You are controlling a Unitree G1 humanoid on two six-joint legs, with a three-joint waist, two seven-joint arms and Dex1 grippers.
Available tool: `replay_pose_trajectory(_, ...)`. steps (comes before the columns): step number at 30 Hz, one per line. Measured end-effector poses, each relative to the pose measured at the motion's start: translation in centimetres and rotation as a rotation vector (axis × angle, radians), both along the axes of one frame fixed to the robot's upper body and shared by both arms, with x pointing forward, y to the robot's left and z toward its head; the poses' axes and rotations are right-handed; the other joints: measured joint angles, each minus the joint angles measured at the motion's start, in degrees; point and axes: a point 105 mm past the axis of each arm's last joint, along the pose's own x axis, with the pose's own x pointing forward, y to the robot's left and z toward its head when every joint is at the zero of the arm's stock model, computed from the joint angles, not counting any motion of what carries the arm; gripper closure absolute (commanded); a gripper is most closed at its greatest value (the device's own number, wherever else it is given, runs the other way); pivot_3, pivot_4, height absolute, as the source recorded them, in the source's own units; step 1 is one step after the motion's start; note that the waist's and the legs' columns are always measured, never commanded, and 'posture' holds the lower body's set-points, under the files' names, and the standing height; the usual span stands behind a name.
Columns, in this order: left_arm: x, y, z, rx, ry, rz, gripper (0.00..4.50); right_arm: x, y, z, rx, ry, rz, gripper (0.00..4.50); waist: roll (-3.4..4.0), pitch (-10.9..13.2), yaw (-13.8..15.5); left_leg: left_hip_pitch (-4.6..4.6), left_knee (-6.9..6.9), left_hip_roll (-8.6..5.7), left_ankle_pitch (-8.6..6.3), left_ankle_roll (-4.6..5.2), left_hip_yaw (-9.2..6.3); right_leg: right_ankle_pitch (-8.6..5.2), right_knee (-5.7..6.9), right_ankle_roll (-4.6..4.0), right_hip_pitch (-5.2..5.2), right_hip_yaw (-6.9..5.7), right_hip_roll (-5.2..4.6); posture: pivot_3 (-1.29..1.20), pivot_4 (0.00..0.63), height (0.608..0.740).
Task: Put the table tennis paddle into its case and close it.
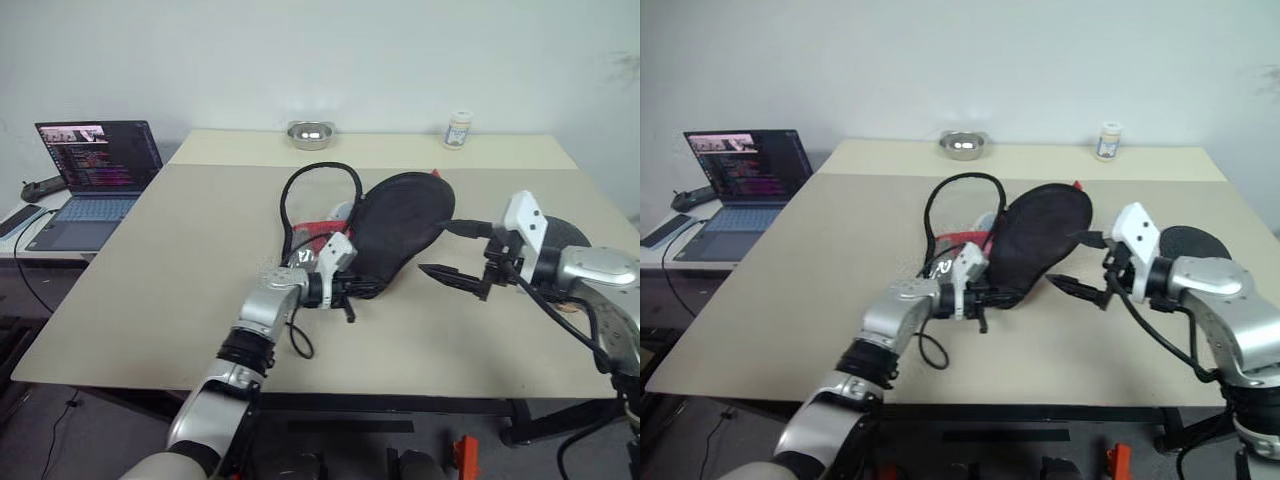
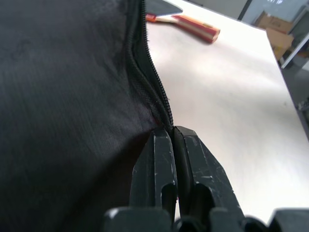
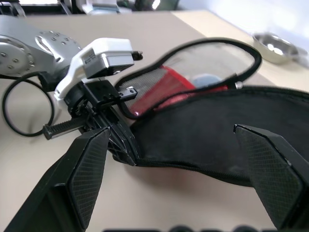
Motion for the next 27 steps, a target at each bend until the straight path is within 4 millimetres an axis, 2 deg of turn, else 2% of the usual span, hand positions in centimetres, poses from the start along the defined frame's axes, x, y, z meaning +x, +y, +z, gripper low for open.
replay_pose_trajectory(1,0.1,-0.1,-0.1,0.008,-0.003,0.011,4.47,0.0,-0.1,0.1,-0.001,-0.004,-0.003,0.00,0.00,0.0,-0.1,0.01,-0.01,0.03,0.00,0.00,0.02,0.00,0.00,0.00,0.00,0.01,0.01,0.00,0.150,0.740)
replay_pose_trajectory(4,0.5,-0.2,-0.3,0.016,0.002,0.045,3.74,0.0,-0.4,0.2,0.002,-0.007,-0.015,0.00,0.01,0.0,-0.4,0.03,-0.03,0.04,0.00,0.00,0.04,0.00,0.01,0.00,-0.01,0.03,0.01,0.00,0.150,0.740)
replay_pose_trajectory(14,0.7,0.4,-0.1,0.018,-0.010,0.056,0.08,0.1,-0.6,-0.2,0.010,0.006,-0.029,0.00,0.01,0.0,-0.2,0.02,-0.02,0.02,0.00,-0.01,0.03,0.00,-0.01,0.00,-0.01,0.03,0.00,0.00,0.150,0.740)
replay_pose_trajectory(18,0.2,0.5,1.7,-0.021,-0.073,0.030,0.03,0.9,-0.8,-0.5,0.050,0.020,-0.073,0.00,0.01,0.0,-0.3,0.01,-0.03,0.03,0.01,-0.02,0.02,0.00,-0.01,0.00,-0.01,0.03,-0.01,0.00,0.150,0.740)
replay_pose_trajectory(20,-0.5,1.3,3.2,-0.043,-0.120,-0.012,0.03,1.5,-1.0,-0.8,0.082,0.043,-0.125,0.00,0.02,0.0,-0.4,0.03,-0.05,0.05,0.01,-0.03,0.03,0.00,-0.01,-0.01,-0.02,0.06,0.00,0.00,0.150,0.740)
replay_pose_trajectory(24,-1.0,4.6,5.0,-0.028,-0.171,-0.010,0.03,2.6,-1.5,-2.8,0.139,0.163,-0.256,0.00,0.06,0.0,-0.5,0.03,-0.05,0.05,0.02,-0.04,0.02,0.00,0.02,-0.03,-0.04,0.07,0.00,0.00,0.150,0.740)
replay_pose_trajectory(27,-1.1,6.8,6.6,-0.022,-0.209,0.012,0.03,2.7,-0.6,-4.2,0.199,0.259,-0.282,0.00,0.06,0.0,-0.4,0.02,-0.05,0.03,0.02,-0.03,-0.01,0.00,0.00,-0.02,-0.03,0.05,0.00,0.00,0.150,0.740)
